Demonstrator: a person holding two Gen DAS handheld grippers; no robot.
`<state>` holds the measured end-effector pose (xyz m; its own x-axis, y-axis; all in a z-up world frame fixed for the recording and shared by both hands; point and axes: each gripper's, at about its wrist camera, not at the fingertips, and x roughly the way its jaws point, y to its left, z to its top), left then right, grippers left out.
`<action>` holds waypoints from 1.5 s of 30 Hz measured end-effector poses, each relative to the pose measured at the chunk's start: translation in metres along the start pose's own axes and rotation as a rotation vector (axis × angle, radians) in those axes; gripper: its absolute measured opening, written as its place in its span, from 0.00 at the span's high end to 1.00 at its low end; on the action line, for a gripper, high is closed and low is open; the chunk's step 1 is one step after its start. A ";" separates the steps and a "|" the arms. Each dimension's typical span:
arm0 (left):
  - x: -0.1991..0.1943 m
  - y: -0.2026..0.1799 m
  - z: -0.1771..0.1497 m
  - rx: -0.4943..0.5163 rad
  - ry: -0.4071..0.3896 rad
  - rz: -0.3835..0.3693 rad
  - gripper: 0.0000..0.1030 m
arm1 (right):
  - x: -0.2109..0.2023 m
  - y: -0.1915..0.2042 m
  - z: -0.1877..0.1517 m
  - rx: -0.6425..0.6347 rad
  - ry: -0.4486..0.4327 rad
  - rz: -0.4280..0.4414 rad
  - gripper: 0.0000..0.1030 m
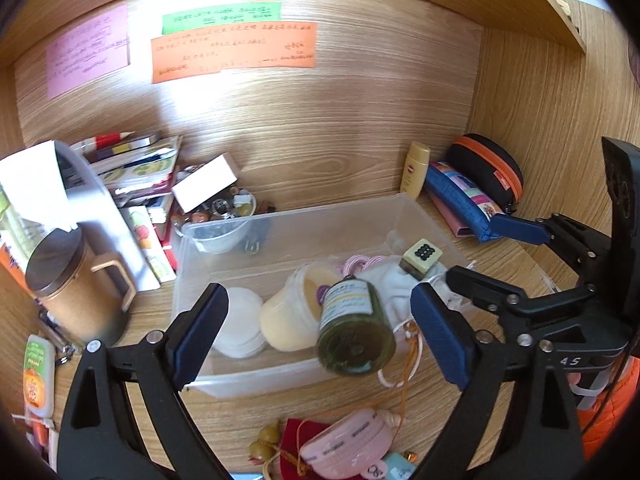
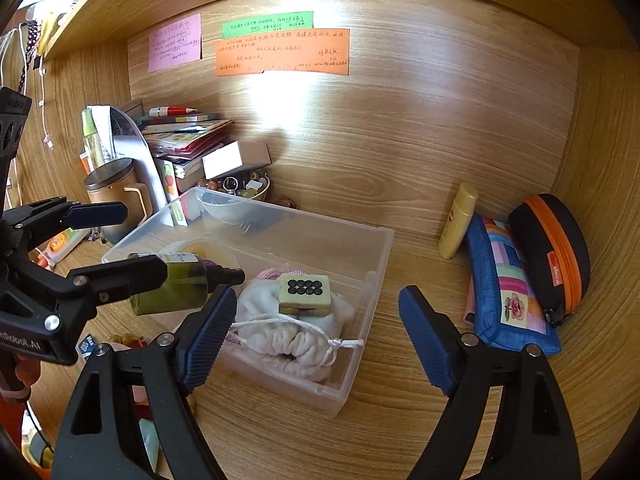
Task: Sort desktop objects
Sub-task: 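Open both grippers to drop the bottle and the tile into the clear box, then move left gripper to the pink round ball while right gripper approaches the mint tube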
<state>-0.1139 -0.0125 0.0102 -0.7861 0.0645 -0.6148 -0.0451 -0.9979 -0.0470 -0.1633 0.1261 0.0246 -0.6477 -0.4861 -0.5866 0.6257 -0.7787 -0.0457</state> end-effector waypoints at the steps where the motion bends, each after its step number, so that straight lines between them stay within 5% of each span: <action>1: -0.002 0.001 -0.002 -0.004 0.000 0.004 0.09 | -0.002 0.002 -0.001 -0.003 -0.002 0.000 0.21; 16: -0.026 0.016 -0.039 -0.052 0.026 0.057 0.08 | -0.033 0.050 -0.028 -0.069 -0.015 0.019 0.15; 36: -0.024 0.027 -0.094 -0.123 0.123 0.053 0.08 | -0.019 0.086 -0.092 -0.067 0.125 0.060 0.15; 45: -0.027 0.035 -0.104 -0.180 0.133 0.005 0.07 | -0.015 0.104 -0.108 -0.088 0.166 0.108 0.33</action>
<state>-0.0300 -0.0487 -0.0566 -0.6975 0.0716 -0.7130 0.0792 -0.9812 -0.1760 -0.0410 0.0952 -0.0588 -0.4988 -0.4868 -0.7171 0.7279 -0.6844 -0.0418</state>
